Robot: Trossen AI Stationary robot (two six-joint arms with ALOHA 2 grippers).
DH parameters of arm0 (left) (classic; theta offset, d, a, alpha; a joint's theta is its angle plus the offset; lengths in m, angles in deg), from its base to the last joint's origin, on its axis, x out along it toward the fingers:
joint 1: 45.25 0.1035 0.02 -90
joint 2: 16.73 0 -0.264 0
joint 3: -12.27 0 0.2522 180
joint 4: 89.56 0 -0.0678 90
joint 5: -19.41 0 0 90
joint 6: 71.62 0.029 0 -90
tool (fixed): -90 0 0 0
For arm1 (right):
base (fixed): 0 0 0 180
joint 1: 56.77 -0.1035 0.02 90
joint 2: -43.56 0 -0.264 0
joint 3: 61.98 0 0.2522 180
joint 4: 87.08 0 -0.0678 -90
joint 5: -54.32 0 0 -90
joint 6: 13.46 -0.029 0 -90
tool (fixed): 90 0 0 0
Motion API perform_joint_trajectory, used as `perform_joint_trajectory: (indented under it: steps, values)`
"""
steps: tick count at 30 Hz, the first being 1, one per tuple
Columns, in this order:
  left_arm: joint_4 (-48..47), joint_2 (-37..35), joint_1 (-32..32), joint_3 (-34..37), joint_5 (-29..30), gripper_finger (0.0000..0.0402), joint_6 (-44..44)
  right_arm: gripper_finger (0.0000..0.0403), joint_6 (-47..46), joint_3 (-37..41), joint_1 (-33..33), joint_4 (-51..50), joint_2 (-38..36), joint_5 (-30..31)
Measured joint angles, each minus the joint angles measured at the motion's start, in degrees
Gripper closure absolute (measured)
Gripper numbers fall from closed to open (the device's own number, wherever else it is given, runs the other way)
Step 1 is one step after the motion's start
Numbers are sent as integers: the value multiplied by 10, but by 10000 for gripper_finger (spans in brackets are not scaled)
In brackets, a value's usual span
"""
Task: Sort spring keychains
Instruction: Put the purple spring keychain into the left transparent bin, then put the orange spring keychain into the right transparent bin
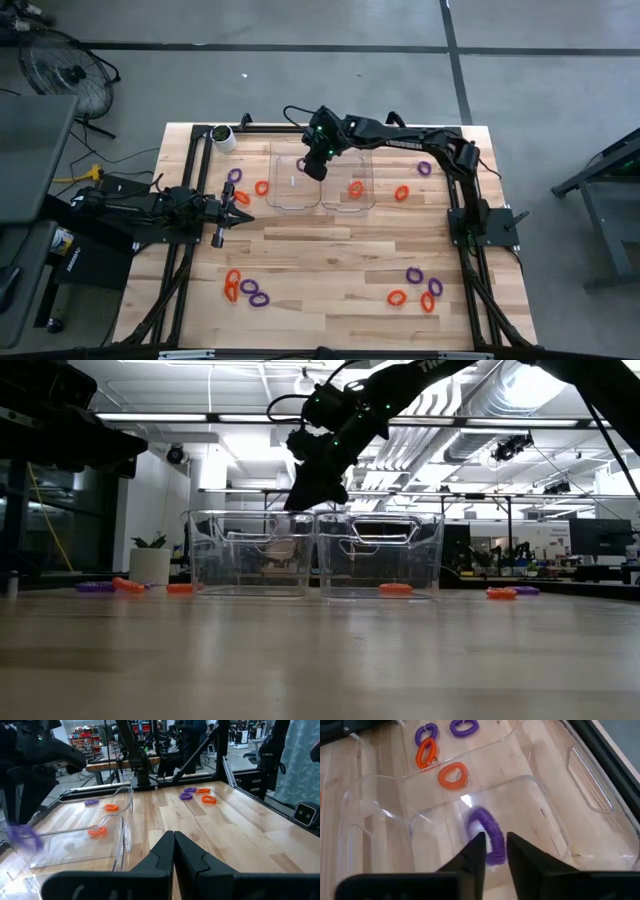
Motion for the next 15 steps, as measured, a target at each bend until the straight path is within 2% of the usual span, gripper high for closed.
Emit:
perform_joint_trajectory:
  steps: [8, 15]
  values:
    - [0, 0, 0, 0, 0, 401, 0, 243, -1, 0, 2, -1, 0, -9]
    - [0, 0, 0, 0, 0, 401, 0, 211, -15, 0, 24, -25, -25, 34]
